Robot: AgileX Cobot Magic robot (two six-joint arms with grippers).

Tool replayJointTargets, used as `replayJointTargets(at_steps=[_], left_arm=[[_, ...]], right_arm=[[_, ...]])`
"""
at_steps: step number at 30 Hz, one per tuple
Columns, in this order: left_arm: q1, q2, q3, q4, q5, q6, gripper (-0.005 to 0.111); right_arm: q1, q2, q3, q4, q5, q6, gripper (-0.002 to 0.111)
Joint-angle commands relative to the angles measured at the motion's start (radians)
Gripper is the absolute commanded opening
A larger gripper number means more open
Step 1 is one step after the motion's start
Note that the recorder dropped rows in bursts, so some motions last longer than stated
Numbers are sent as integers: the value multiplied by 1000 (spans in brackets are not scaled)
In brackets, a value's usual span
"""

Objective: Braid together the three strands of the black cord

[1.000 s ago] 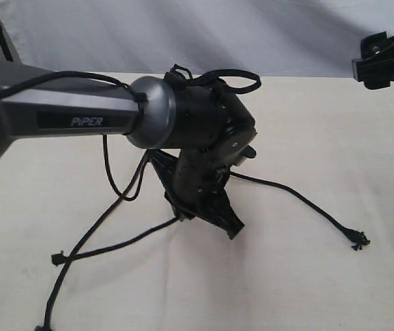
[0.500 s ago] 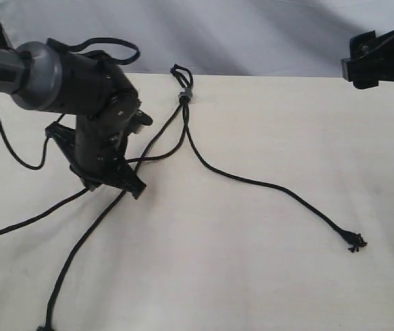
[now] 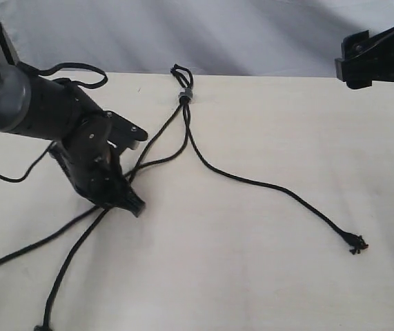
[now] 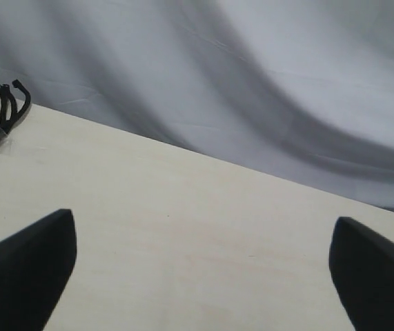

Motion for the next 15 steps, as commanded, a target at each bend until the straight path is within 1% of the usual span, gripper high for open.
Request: replayJointTargets(at_steps=[1,2,4,5,7,10,12,15], left_arm=[[-133,28,22,-360,-26,278,0],[-170,28,15,-393,-26,327,0],[-229,17,-11,-389,-36,332,0],[-244,5,-28,-384,-32,332,0],[-249,-36,-51,-352,-30,313,0],[-212,-111,-55,-260,-25,233,0],[-163,-155,-55,-204,8,165,0],[-82,-179,-55,-177,62,145,0]], right_arm=[[-1,-7,1,3,-9,3,92],[-1,-7,1,3,-9,3,92],[-1,-7,1,3,-9,3,92],[-1,-7,1,3,-9,3,92],[-1,-7,1,3,-9,3,92],[-1,-7,1,11,-8,3,92],[-1,-7,1,11,-8,3,92],[-1,-7,1,10,-9,3,92]])
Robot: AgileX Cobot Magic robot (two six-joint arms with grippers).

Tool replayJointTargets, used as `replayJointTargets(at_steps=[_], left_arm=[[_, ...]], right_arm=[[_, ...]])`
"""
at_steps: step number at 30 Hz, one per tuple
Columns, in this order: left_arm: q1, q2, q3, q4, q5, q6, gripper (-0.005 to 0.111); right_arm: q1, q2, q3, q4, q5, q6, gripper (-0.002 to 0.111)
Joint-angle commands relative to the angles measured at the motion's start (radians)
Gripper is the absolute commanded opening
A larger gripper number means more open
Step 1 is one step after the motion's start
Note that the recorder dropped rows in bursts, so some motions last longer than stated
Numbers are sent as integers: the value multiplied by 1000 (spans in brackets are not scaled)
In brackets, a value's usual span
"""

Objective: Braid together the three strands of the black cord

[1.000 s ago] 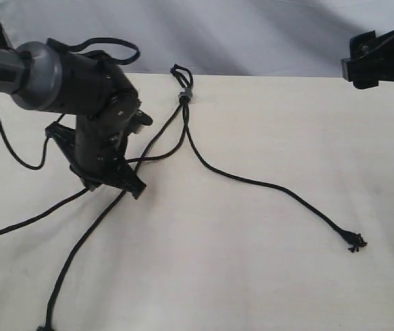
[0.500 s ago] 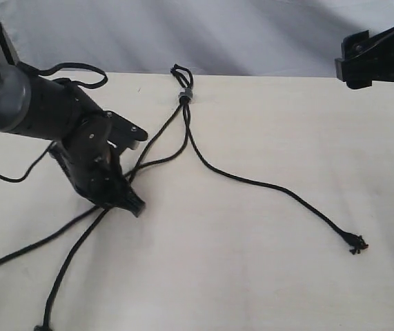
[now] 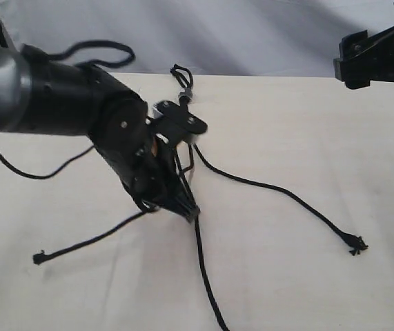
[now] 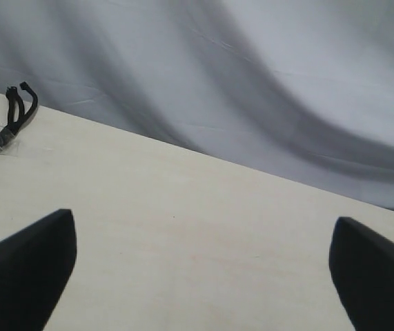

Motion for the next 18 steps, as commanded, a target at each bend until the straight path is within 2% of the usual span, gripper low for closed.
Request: replayJointTargets(at_steps=[1,6,11,14,18], left_arm=[[112,-43,-5,57,70,-51,0],[203,-40,29,57,39,-51,0],[283,-40,91,57,-67,-99,0],[291,-40,131,55,-134,-106,0],[291,-69,132,32,-140,-94,0]], right_arm=[[-1,-7,1,2,-2,3,92],[-1,-7,1,2,-3,6,92],[-1,-7,1,2,-3,6,92],[-1,-7,1,2,-3,6,92],[-1,-7,1,2,-8,7,92]])
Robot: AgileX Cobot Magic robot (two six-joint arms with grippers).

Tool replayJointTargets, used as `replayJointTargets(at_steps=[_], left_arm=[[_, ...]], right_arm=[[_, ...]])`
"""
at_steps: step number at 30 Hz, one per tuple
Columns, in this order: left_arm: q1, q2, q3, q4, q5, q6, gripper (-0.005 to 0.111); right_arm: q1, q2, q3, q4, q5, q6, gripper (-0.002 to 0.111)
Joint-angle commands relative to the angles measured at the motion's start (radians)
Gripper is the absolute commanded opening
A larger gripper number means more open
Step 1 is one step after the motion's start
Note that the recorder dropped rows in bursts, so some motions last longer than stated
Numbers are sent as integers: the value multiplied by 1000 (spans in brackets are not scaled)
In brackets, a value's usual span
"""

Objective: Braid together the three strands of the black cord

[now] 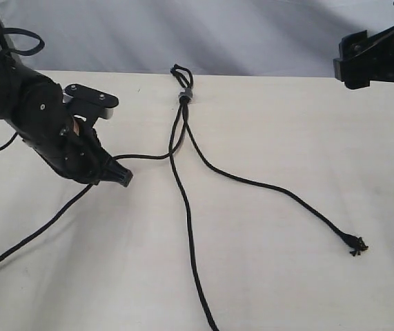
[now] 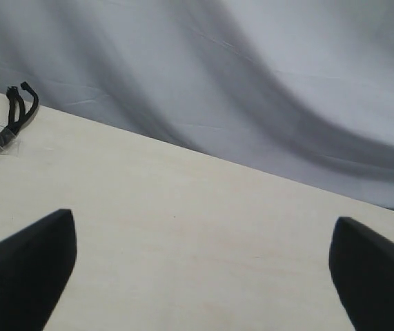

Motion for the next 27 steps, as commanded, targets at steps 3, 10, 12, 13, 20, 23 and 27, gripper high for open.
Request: replayJointTargets(at_steps=[3,10,12,13,20,23,27], left_arm=[[3,-89,7,-28,-44,-4,0],[44,-239,7,42,-64,-72,0],[81,-247,7,42,-54,-80,0],[99,-247,7,42,-52,-80,0],[171,-166,47,42,-80,-78,0],[184,-115,62,46,-110,-78,0],[184,-42,62,49,-122,-78,0]], right_arm=[[-1,-7,1,2,-15,7,92],[-1,-7,1,2,-27,7,92],[-1,-7,1,2,-27,7,92],[-1,-7,1,2,-27,4,92],[-1,-7,1,2,-29,4,92],[-1,-7,1,2,-29,4,92],[-1,-7,1,2,-29,4,92]])
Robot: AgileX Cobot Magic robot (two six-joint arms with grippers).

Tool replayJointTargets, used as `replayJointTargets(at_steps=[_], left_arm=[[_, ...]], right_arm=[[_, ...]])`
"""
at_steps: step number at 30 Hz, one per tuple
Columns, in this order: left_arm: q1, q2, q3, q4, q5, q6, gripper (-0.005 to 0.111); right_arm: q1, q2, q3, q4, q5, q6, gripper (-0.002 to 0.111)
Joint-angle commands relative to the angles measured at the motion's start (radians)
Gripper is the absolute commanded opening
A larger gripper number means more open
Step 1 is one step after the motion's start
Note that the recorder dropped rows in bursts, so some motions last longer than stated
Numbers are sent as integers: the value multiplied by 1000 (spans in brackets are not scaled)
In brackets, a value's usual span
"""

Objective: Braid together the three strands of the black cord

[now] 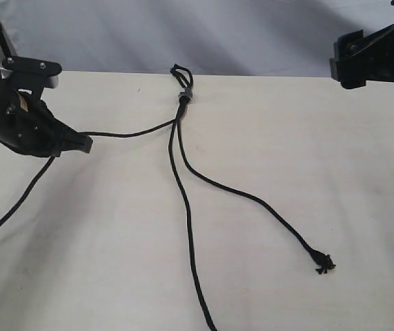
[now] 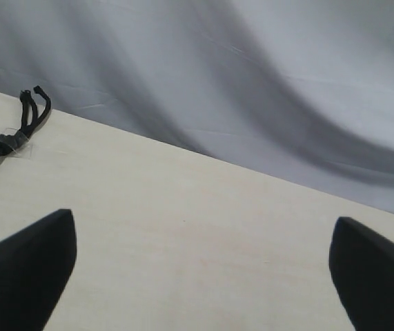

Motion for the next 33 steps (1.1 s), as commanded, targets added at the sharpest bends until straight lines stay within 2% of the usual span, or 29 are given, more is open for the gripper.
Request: replayJointTargets(at_steps=[1,5,10,12,14,17,19,21,23,24,27,33], left_arm=[[5,71,7,11,-32,-9,0],[5,124,7,11,-44,-59,3],[5,141,7,11,-42,-61,38],[5,139,7,11,-30,-61,62],[5,124,7,11,-23,-61,67],[5,47,7,38,-18,-57,67],[5,-37,7,90,-16,-57,65],[7,-115,7,121,8,-57,62],[7,-141,7,135,14,-62,61],[7,-141,7,135,6,-62,61],[7,-141,7,135,-21,-62,61],[7,-141,7,135,-36,-62,61]], right_arm=[[-1,-7,1,2,-2,4,92],[-1,-7,1,2,-2,4,92],[-1,-7,1,4,-2,4,92],[-1,-7,1,81,-58,7,92],[-1,-5,1,182,-171,-55,92],[28,41,-6,371,-234,-230,92],[113,119,-57,516,-158,-350,92],[281,260,-179,817,66,-668,92],[380,392,-274,1025,235,-933,92],[408,458,-319,1100,286,-1000,92],[437,625,-411,1200,385,-1051,92],[439,731,-418,1249,370,-1041,92]])
